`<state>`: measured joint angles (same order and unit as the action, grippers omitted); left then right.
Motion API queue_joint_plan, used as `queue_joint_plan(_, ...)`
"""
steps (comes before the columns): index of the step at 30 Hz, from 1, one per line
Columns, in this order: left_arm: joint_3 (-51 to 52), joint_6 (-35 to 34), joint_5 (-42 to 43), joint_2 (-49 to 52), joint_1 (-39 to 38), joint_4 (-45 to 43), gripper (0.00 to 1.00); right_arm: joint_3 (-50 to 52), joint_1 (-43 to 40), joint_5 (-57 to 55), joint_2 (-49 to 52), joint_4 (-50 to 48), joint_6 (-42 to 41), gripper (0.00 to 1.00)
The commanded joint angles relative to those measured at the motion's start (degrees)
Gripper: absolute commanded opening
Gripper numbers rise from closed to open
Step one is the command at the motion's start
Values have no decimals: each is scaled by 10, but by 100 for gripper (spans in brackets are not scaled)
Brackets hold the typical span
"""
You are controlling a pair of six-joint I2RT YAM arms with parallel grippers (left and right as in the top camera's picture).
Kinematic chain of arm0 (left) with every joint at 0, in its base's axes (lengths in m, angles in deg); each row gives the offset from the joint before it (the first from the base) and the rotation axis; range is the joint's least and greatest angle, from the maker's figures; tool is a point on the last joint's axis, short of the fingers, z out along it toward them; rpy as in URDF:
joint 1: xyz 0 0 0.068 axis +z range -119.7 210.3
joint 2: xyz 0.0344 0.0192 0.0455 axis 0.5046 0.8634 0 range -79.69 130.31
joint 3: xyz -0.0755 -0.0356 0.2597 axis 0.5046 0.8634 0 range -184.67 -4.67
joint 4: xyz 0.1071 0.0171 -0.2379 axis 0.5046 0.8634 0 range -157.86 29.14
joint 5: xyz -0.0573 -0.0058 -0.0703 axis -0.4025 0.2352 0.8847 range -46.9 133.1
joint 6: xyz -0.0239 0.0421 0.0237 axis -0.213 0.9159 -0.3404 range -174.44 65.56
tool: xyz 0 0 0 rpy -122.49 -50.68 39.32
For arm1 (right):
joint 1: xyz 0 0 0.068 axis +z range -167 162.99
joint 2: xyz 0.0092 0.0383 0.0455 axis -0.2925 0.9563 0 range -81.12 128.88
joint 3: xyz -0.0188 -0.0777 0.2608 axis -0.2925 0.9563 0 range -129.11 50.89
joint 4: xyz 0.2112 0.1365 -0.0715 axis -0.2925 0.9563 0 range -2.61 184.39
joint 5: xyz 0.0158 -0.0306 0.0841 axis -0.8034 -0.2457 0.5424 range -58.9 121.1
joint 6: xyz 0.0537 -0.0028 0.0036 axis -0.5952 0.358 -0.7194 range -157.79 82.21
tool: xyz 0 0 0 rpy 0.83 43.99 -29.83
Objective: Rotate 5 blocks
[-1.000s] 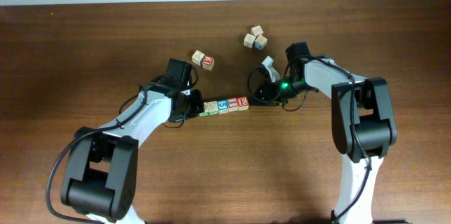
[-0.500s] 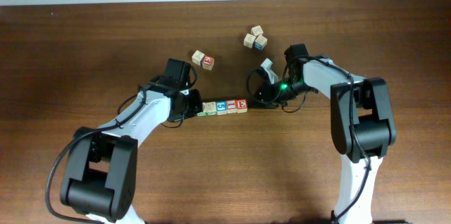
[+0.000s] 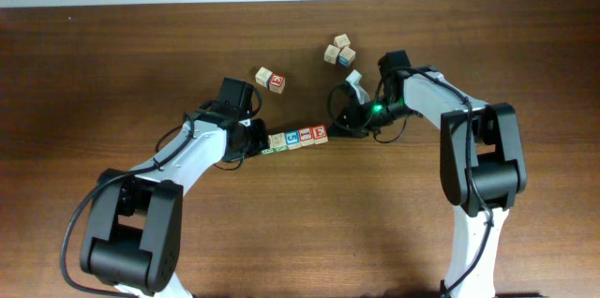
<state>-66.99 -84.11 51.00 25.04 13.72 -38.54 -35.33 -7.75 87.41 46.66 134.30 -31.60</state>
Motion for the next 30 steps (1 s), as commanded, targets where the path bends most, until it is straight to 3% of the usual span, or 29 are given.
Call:
queue_joint_plan(1, 5, -5, 31, 7, -5, -6, 0, -15, 32, 35, -19, 5, 4, 4)
queue_joint_plan(19, 5, -5, 31, 7, -5, -6, 0, -26, 51, 35, -45, 19, 4, 4)
queue_joint_plan(30, 5, -5, 31, 7, -5, -6, 0, -27, 54, -36, -44, 15, -13, 4)
